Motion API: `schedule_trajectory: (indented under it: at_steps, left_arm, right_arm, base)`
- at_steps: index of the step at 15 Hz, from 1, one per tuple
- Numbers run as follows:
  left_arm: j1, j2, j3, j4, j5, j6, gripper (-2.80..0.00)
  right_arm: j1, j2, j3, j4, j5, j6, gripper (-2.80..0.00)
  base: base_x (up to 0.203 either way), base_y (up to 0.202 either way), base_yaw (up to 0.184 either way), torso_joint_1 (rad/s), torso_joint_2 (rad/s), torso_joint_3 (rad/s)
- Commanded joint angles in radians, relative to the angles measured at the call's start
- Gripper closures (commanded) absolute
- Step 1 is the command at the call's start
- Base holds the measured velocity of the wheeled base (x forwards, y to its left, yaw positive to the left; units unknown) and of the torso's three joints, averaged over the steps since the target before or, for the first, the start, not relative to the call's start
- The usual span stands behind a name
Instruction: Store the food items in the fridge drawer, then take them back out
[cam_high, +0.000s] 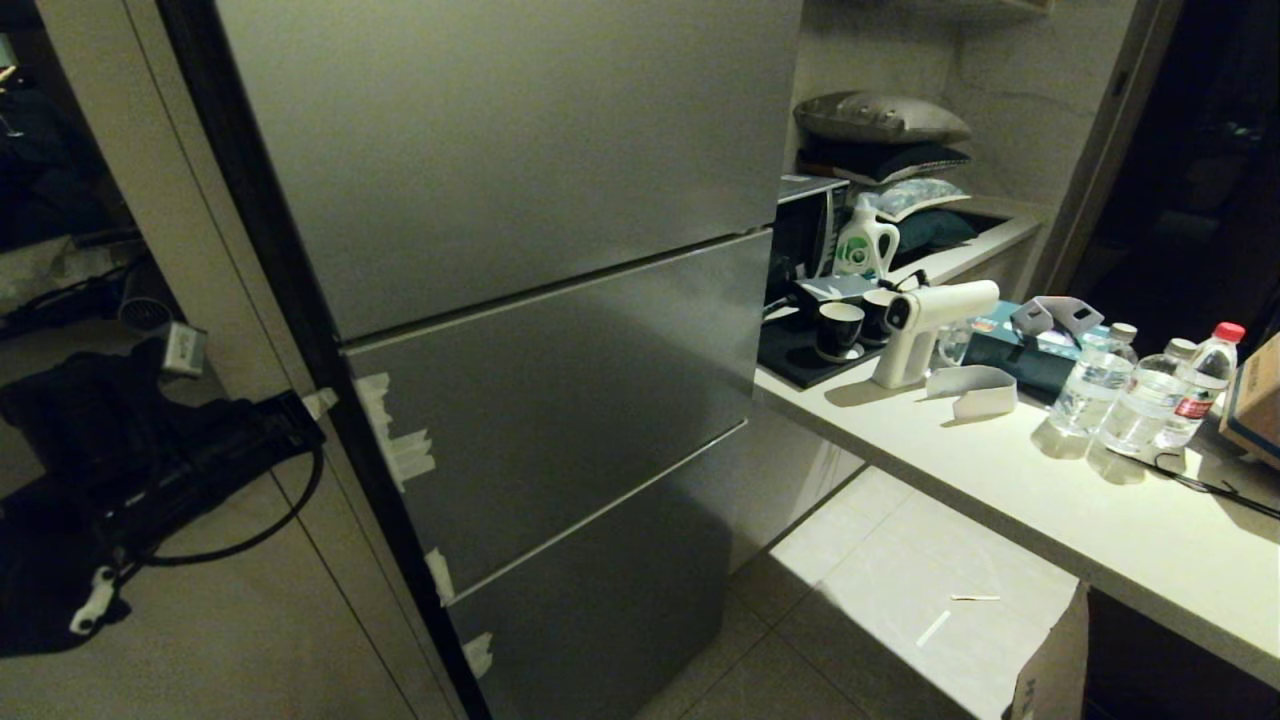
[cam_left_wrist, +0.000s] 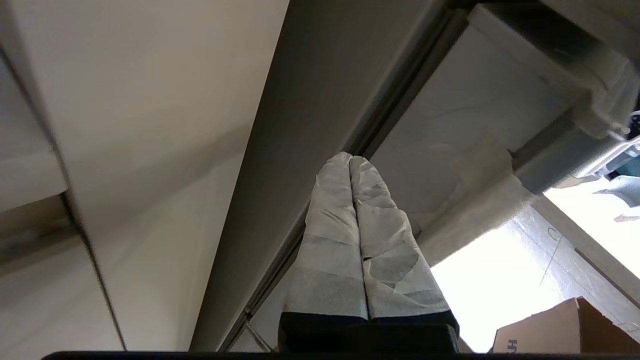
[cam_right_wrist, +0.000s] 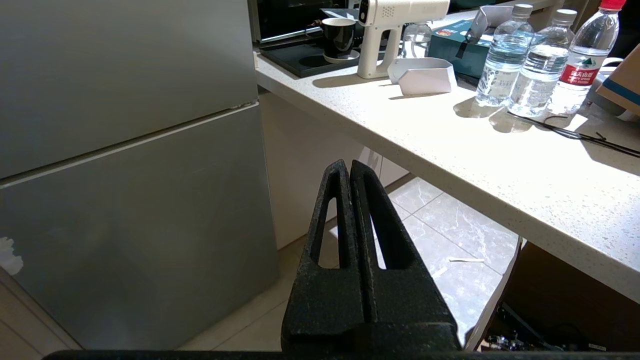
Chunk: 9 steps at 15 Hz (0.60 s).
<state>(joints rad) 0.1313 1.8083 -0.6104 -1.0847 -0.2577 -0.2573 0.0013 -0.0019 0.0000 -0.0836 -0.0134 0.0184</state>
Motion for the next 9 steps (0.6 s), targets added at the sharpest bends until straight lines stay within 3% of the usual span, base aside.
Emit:
schedule_trajectory:
  at_steps: [1,9]
  left_arm:
    - [-0.003,0.009,-0.005,-0.006,-0.013,-0.002,0.00]
    - [-0.061,0.011,0.001,-0.006,-0.022,-0.028,0.00]
  right_arm:
    - [0.000,0.000,0.031,-0.001,0.000,0.000,0.00]
    - [0.000,0.002,0.031,-0.001,0.000,0.000,0.00]
  base:
    - [0.000,0.000,0.000,0.000,0.00,0.000]
    - [0.000,0.000,0.000,0.000,0.00,0.000]
